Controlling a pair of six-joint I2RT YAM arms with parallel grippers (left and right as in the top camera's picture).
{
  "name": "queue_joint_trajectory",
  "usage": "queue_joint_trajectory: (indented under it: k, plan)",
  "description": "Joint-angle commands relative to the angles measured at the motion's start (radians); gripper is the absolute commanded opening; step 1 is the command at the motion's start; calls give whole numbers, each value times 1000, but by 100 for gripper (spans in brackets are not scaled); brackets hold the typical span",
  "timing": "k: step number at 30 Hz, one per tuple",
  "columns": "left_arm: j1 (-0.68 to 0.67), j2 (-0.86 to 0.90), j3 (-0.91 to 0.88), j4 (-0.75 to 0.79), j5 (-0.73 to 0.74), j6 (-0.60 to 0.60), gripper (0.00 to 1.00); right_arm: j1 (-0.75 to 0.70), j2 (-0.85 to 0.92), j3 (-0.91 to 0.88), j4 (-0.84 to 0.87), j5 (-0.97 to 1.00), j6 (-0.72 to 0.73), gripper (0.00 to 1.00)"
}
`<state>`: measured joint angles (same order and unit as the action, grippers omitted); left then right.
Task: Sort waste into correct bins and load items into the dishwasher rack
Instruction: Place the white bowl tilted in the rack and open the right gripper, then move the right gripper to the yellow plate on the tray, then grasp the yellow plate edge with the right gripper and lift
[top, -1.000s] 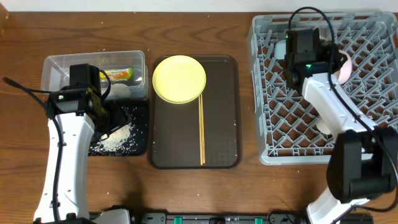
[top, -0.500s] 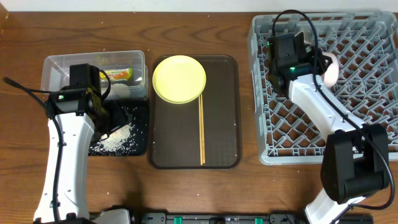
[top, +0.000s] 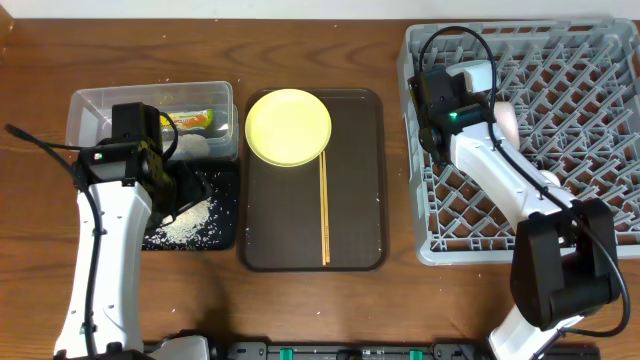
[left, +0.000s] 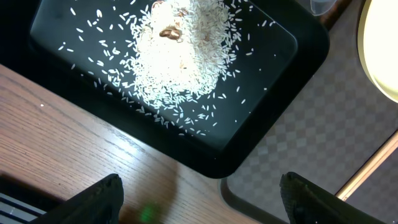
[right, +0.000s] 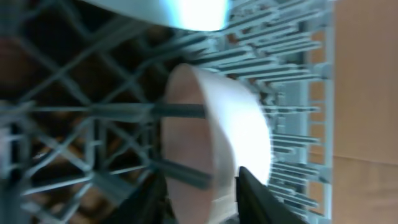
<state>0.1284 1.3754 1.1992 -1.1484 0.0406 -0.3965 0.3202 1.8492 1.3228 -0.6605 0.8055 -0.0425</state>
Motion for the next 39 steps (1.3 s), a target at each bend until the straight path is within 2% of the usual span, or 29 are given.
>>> queue_joint_trajectory:
  k: [1, 4, 6, 12, 15, 21, 26, 32, 39]
  plan:
    - [4, -3, -4, -4, -19, -9, 83, 4, -74, 4, -10, -104, 57, 41]
    - [4, -3, -4, -3, -19, -9, 83, 4, -144, 4, -11, -196, 57, 55]
    - [4, -3, -4, -3, -19, -9, 83, 4, -200, 4, -11, -323, 57, 63]
    - [4, -3, -4, -3, -19, -9, 84, 6, -294, 4, 56, -865, 109, 66]
    - [4, -3, -4, -3, -19, -9, 84, 24, -286, 4, 117, -1020, 154, 66]
    - [4, -3, -4, -3, -19, -9, 84, 119, -203, 4, 291, -1016, 196, 63]
    - [4, -3, -4, -3, -19, -9, 84, 189, -64, 4, 451, -911, 274, 61]
    - [4, -3, -4, -3, -19, -9, 84, 227, 127, 5, 644, -901, 368, 57]
    - [4, -3, -4, -3, -19, -9, 84, 259, 287, 5, 741, -806, 440, 54]
